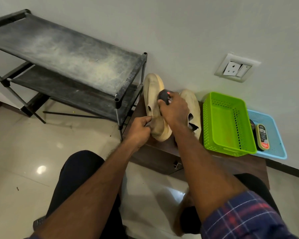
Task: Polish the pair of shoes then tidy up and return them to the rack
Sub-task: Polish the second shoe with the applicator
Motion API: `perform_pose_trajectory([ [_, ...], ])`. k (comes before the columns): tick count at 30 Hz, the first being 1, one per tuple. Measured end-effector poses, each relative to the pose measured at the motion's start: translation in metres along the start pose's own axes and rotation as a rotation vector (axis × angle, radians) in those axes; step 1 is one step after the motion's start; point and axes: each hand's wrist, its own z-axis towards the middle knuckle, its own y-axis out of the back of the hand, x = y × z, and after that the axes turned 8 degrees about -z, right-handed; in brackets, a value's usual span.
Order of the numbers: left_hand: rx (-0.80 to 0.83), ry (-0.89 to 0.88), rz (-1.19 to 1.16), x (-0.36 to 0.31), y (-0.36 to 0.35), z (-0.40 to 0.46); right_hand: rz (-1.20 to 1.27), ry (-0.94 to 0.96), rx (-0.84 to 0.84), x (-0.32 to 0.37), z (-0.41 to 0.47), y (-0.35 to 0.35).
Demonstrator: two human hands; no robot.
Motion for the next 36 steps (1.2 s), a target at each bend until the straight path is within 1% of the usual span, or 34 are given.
perform_pose_trajectory([
  [2, -0.028, 0.001, 0.021, 0.001, 0.002, 0.001, 0.12, -0.021, -0.001, -0.003, -0.004, 0.013],
  [4, -0.052, 0.013, 0.002, 0.001, 0.004, 0.003, 0.165, 0.032, 0.014, -0.006, -0.031, 0.021],
  [6, -0.054, 0.026, -0.028, -0.001, 0.003, 0.002, 0.1, 0.114, 0.039, -0.01, -0.066, 0.017],
  [8, -0.055, 0.019, 0.002, -0.004, 0.0, -0.001, 0.021, 0.156, 0.024, -0.012, -0.083, 0.006],
  [12, -0.016, 0.021, 0.049, -0.003, 0.001, -0.002, -0.07, 0.175, -0.041, 0.0, -0.052, -0.009],
  [14, 0.002, 0.019, 0.095, -0.002, 0.002, -0.001, -0.121, 0.175, -0.029, 0.006, -0.028, -0.014],
  [16, 0.017, -0.006, 0.087, -0.003, 0.003, 0.0, -0.084, 0.156, 0.006, 0.008, -0.009, -0.016],
  [18, 0.031, -0.011, 0.071, -0.004, 0.006, 0.0, 0.01, 0.127, 0.036, 0.006, 0.003, -0.009],
  [20, 0.023, -0.015, 0.088, -0.003, 0.009, 0.003, 0.104, 0.068, 0.001, -0.001, 0.006, 0.005],
  [22, 0.001, -0.028, 0.251, -0.01, 0.018, 0.003, 0.166, 0.07, -0.04, -0.009, -0.008, 0.02],
  [23, -0.017, -0.036, 0.389, -0.015, 0.025, 0.002, 0.189, 0.094, -0.03, -0.014, -0.022, 0.023],
  [25, 0.003, -0.053, 0.621, -0.02, 0.038, -0.003, 0.181, 0.136, 0.041, -0.026, -0.056, 0.016],
  [27, 0.021, -0.075, 0.735, -0.022, 0.042, -0.011, 0.133, 0.139, 0.09, -0.04, -0.084, -0.003],
  [29, -0.02, -0.073, 0.808, -0.021, 0.038, -0.015, 0.17, 0.068, 0.143, -0.053, -0.099, -0.02],
  [31, 0.004, -0.048, 0.928, -0.02, 0.028, -0.015, 0.21, 0.007, 0.195, -0.06, -0.103, -0.026],
  [33, 0.101, -0.045, 1.019, -0.014, 0.015, -0.01, 0.192, 0.007, 0.167, -0.064, -0.099, -0.02],
  [34, 0.127, -0.054, 1.043, -0.009, 0.008, -0.007, 0.174, 0.008, 0.114, -0.067, -0.095, -0.014],
  [35, 0.12, -0.063, 1.059, -0.004, 0.003, -0.002, 0.153, 0.004, 0.052, -0.068, -0.09, -0.009],
  [36, 0.074, -0.08, 1.06, 0.0, 0.001, 0.003, 0.134, 0.003, 0.003, -0.068, -0.087, -0.005],
])
